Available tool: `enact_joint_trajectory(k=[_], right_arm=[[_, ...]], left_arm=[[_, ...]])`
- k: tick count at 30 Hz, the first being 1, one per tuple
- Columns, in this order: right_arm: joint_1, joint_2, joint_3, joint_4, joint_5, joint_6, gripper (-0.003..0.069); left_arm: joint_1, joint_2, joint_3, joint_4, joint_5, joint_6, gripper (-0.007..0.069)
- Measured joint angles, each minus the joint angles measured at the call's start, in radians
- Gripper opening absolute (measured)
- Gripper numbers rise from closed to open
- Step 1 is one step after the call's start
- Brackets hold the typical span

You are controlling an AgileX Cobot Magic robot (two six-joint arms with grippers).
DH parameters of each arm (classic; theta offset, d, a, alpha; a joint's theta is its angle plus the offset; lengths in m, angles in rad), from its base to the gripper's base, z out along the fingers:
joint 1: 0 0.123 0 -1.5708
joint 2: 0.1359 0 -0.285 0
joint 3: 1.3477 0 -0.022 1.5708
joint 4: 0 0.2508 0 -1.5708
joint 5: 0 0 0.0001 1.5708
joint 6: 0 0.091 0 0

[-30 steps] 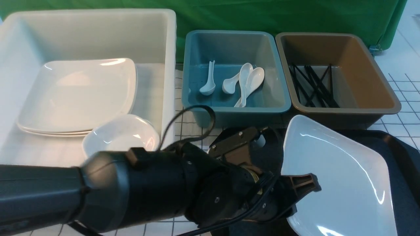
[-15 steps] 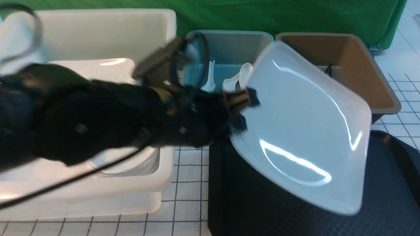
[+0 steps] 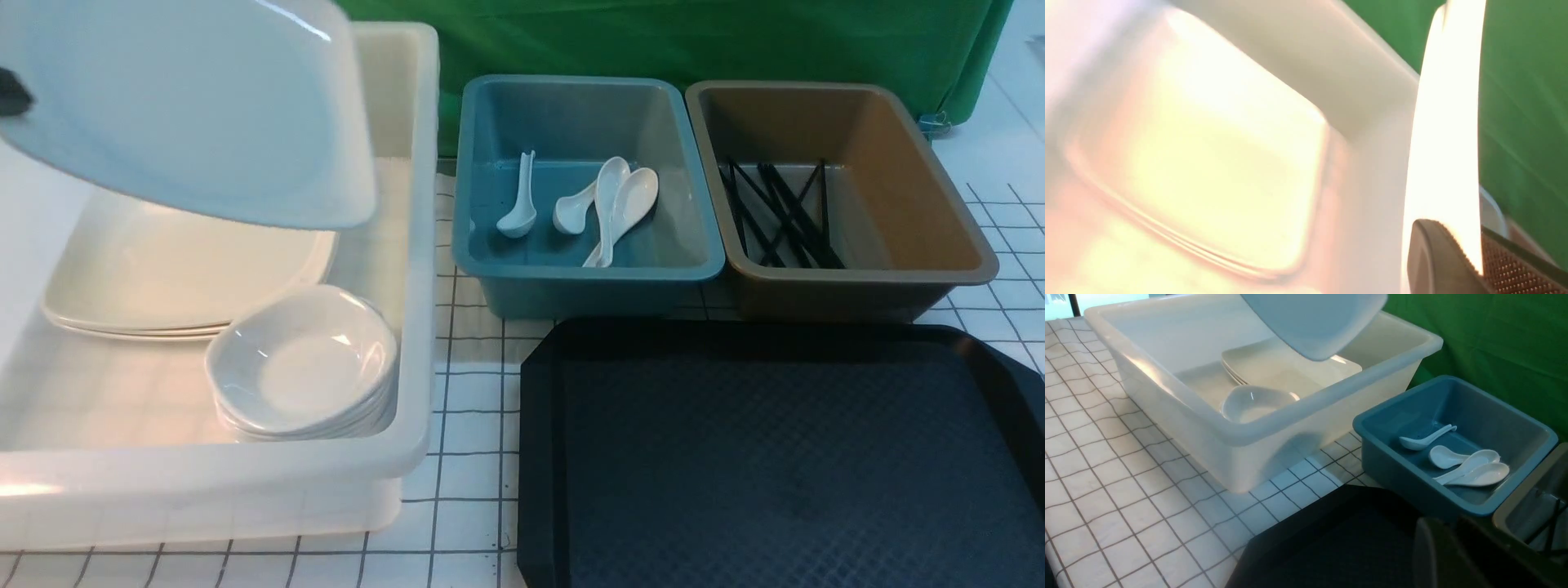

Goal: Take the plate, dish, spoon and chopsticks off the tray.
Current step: Use the left arm to put the plate into the large storage box on the left

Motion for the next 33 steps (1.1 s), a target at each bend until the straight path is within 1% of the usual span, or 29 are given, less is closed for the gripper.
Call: enact_joint_trajectory(k=[1, 2, 3, 4, 5, 6, 7, 8, 13, 16, 19, 24, 33], right_arm=[[0.000, 0.000, 0.000, 0.000, 0.000, 0.000, 0.0080], [0.000, 0.000, 0.000, 0.000, 0.000, 0.000, 0.0080], [0.000, 0.000, 0.000, 0.000, 0.000, 0.000, 0.0082], [0.000, 0.000, 0.000, 0.000, 0.000, 0.000, 0.0082], [0.000, 0.000, 0.000, 0.000, 0.000, 0.000, 0.0083], [0.000, 0.000, 0.000, 0.000, 0.000, 0.000, 0.0083], [0.000, 0.000, 0.000, 0.000, 0.000, 0.000, 0.0083], [0.000, 0.000, 0.000, 0.000, 0.000, 0.000, 0.0083], [0.000, 0.000, 0.000, 0.000, 0.000, 0.000, 0.0083], [0.000, 0.000, 0.000, 0.000, 0.000, 0.000, 0.0087], [0.000, 0.000, 0.000, 0.000, 0.000, 0.000, 0.0090], [0.000, 0.000, 0.000, 0.000, 0.000, 0.000, 0.0095], [0.000, 0.000, 0.000, 0.000, 0.000, 0.000, 0.0104]], left_arm=[[0.080, 0.033, 0.000, -0.101, 0.024, 0.119, 0.0020], [0.128, 0.058, 0.000, -0.200, 0.040, 0.198, 0.0020], [0.187, 0.095, 0.000, -0.292, 0.066, 0.307, 0.0020], [0.195, 0.102, 0.000, -0.325, 0.074, 0.339, 0.0020], [0.241, 0.153, 0.000, -0.423, 0.099, 0.430, 0.0020], [0.265, 0.191, 0.000, -0.486, 0.109, 0.488, 0.0020], [0.265, 0.198, 0.000, -0.495, 0.111, 0.497, 0.0020], [0.274, 0.249, 0.000, -0.554, 0.115, 0.558, 0.0020], [0.274, 0.414, 0.000, -0.626, 0.135, 0.719, 0.0020], [0.274, 0.498, 0.000, -0.662, 0.135, 0.792, 0.0020], [0.274, 0.539, 0.000, -0.677, 0.135, 0.809, 0.0020], [0.274, 0.621, 0.000, -0.709, 0.157, 0.883, 0.0021], [0.273, 0.665, 0.000, -0.737, 0.161, 0.956, 0.0019]])
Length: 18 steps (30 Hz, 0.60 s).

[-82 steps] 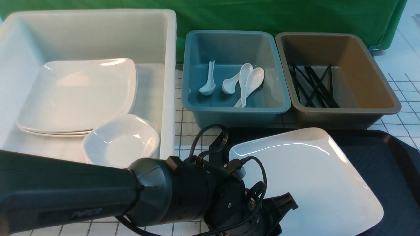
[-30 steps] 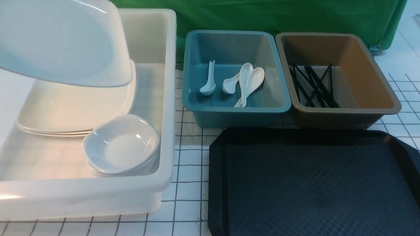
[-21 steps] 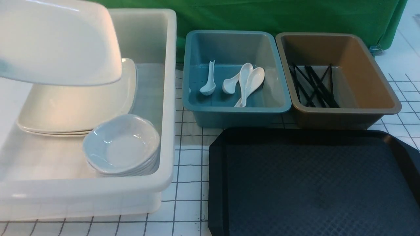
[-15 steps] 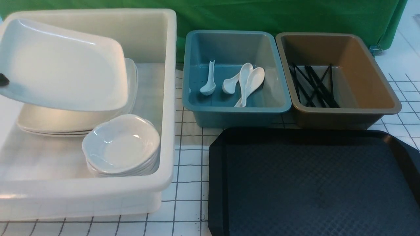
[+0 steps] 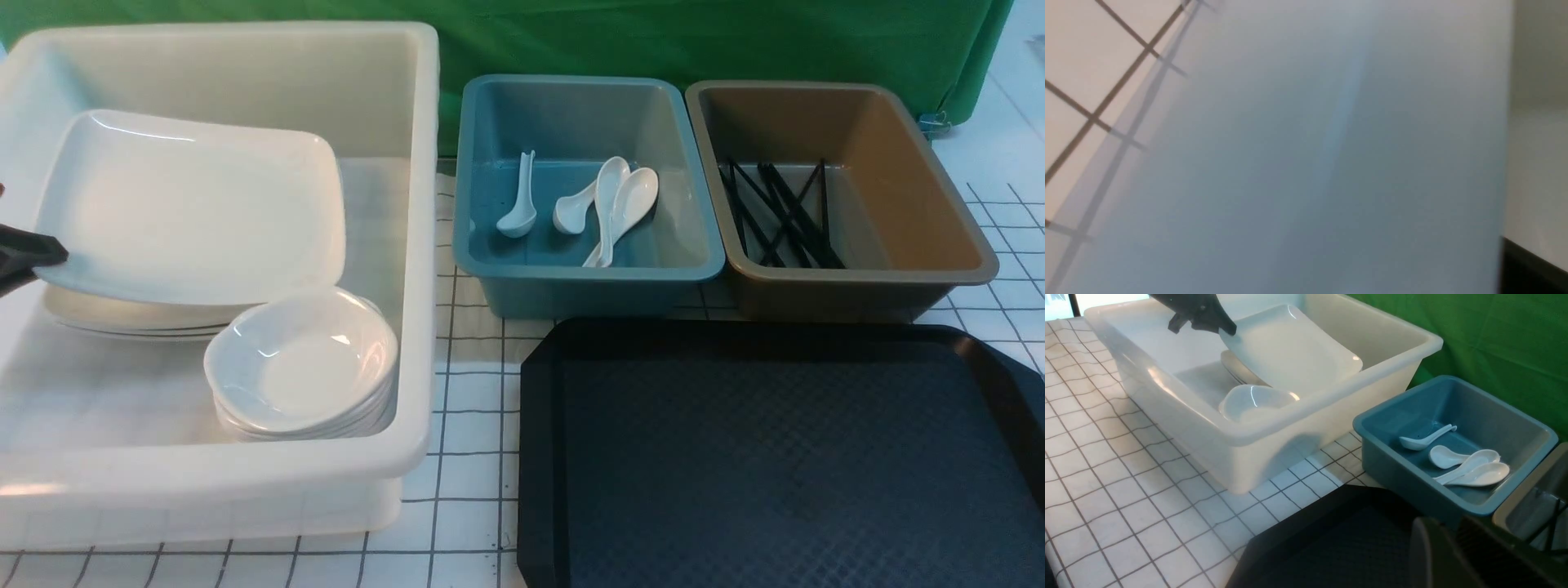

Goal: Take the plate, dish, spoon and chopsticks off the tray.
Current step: Use the left arm to put the plate into the large storage box on the left

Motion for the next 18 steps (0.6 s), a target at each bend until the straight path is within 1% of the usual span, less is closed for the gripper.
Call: enact_joint_trajectory(k=[4, 8, 9, 10, 11, 14, 16, 17, 18], right_arm=[[0.000, 0.000, 0.000, 0.000, 0.000, 0.010, 0.0104], [0.000, 0.000, 0.000, 0.000, 0.000, 0.025, 0.0108], [0.000, 0.000, 0.000, 0.000, 0.000, 0.027, 0.0110], [0.000, 0.000, 0.000, 0.000, 0.000, 0.027, 0.0110], [0.000, 0.000, 0.000, 0.000, 0.000, 0.027, 0.0111], [0.000, 0.000, 0.000, 0.000, 0.000, 0.027, 0.0111], [0.000, 0.000, 0.000, 0.000, 0.000, 0.027, 0.0111], [0.000, 0.000, 0.000, 0.000, 0.000, 0.027, 0.0111], [0.000, 0.000, 0.000, 0.000, 0.000, 0.028, 0.0113]], left_arm=[[-0.005, 0.000, 0.000, -0.001, -0.013, 0.031, 0.0031], [-0.009, 0.000, 0.000, 0.014, -0.033, 0.048, 0.0090], [-0.009, 0.000, 0.000, 0.030, -0.041, 0.056, 0.0137], [-0.010, 0.000, 0.000, 0.032, -0.041, 0.056, 0.0143], [-0.010, 0.000, 0.000, 0.048, -0.047, 0.056, 0.0192], [-0.011, 0.000, 0.000, 0.077, -0.053, 0.062, 0.0288], [-0.011, 0.000, 0.000, 0.088, -0.062, 0.062, 0.0340], [-0.011, 0.000, 0.000, 0.088, -0.063, 0.063, 0.0345], [-0.011, -0.001, 0.000, 0.097, -0.067, 0.062, 0.0388]])
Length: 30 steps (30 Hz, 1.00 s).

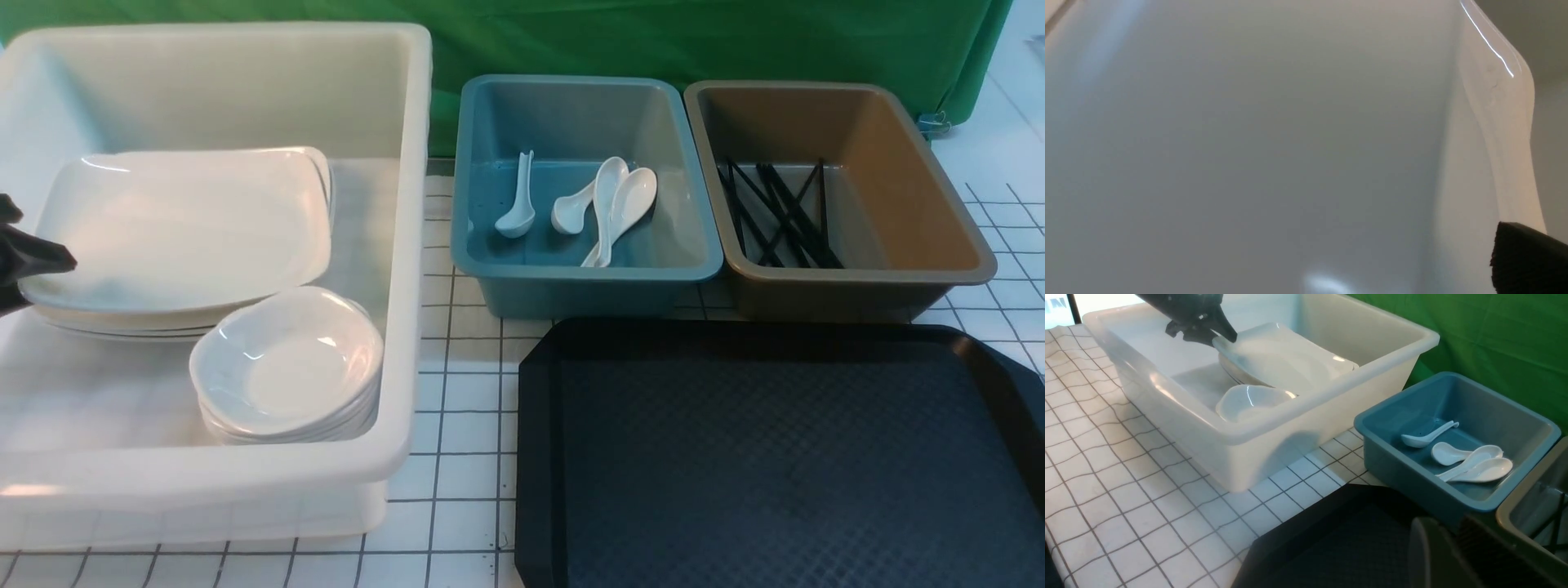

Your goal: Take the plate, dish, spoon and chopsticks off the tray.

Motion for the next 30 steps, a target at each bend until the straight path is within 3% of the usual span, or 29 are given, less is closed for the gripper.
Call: enact_joint_trajectory(k=[5, 12, 17, 25, 28, 30], right_arm=[[0.000, 0.000, 0.000, 0.000, 0.000, 0.000, 0.0114], [0.000, 0.000, 0.000, 0.000, 0.000, 0.000, 0.0114], [0.000, 0.000, 0.000, 0.000, 0.000, 0.000, 0.0114], [0.000, 0.000, -0.001, -0.055, 0.007, 0.033, 0.0114], [0.000, 0.000, -0.016, -0.108, 0.066, 0.104, 0.0114], [0.000, -0.001, -0.058, -0.161, 0.198, 0.197, 0.0112]], left_arm=[[0.000, -0.026, -0.002, 0.014, 0.000, -0.001, 0.0449], [0.010, -0.102, -0.104, 0.037, 0.029, -0.002, 0.0438], [0.013, -0.136, -0.175, 0.101, 0.060, -0.059, 0.0337], [0.013, -0.183, -0.276, 0.239, 0.228, -0.180, 0.0027], [0.013, -0.223, -0.334, 0.275, 0.311, -0.210, -0.0001], [0.013, -0.287, -0.391, 0.304, 0.386, -0.247, -0.0008]])
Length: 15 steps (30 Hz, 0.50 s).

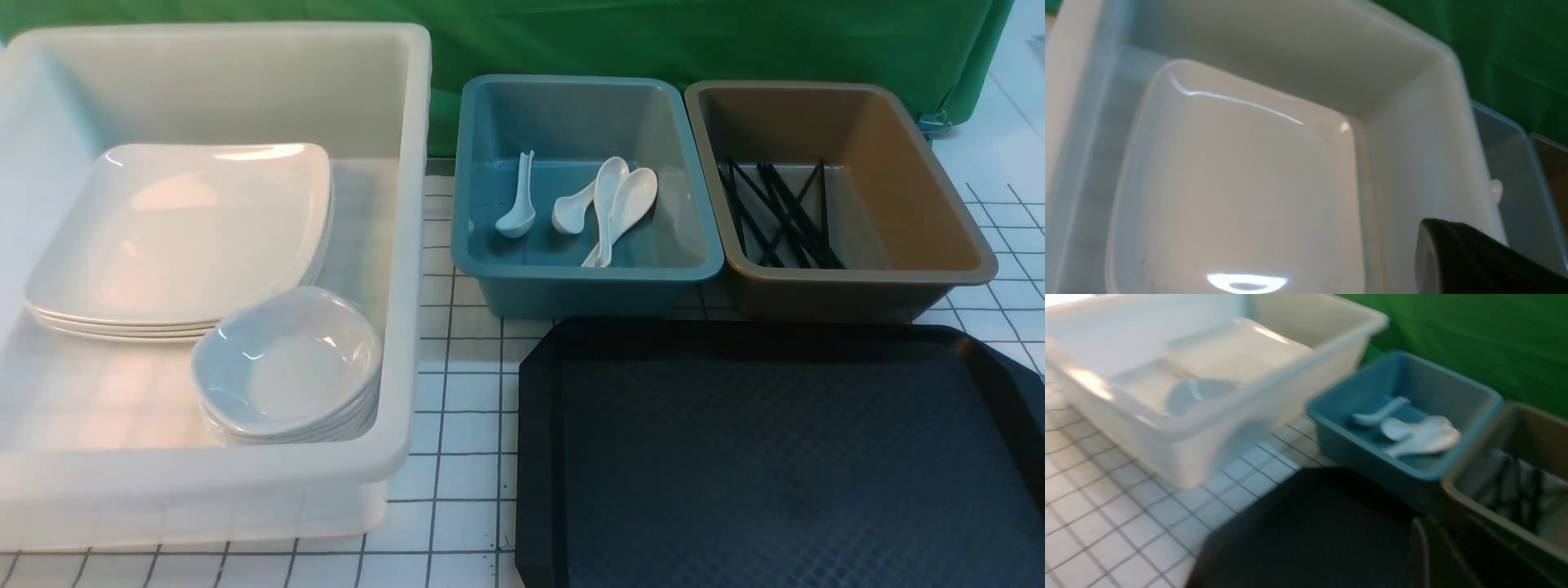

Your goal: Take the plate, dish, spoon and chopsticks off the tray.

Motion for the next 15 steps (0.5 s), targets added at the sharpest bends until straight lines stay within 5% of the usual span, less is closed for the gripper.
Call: enact_joint_trajectory(k=[8, 15], right_arm=[[0.000, -0.013, -0.041, -0.127, 0.258, 0.148, 0.0005], [0.000, -0.058, 0.164, -0.364, 0.034, 0.429, 0.0005]], left_arm=[[0.000, -0.184, -0.030, 0.034, 0.088, -0.028, -0.0013], [0.000, -0.240, -0.030, 0.067, 0.103, -0.030, -0.0013]])
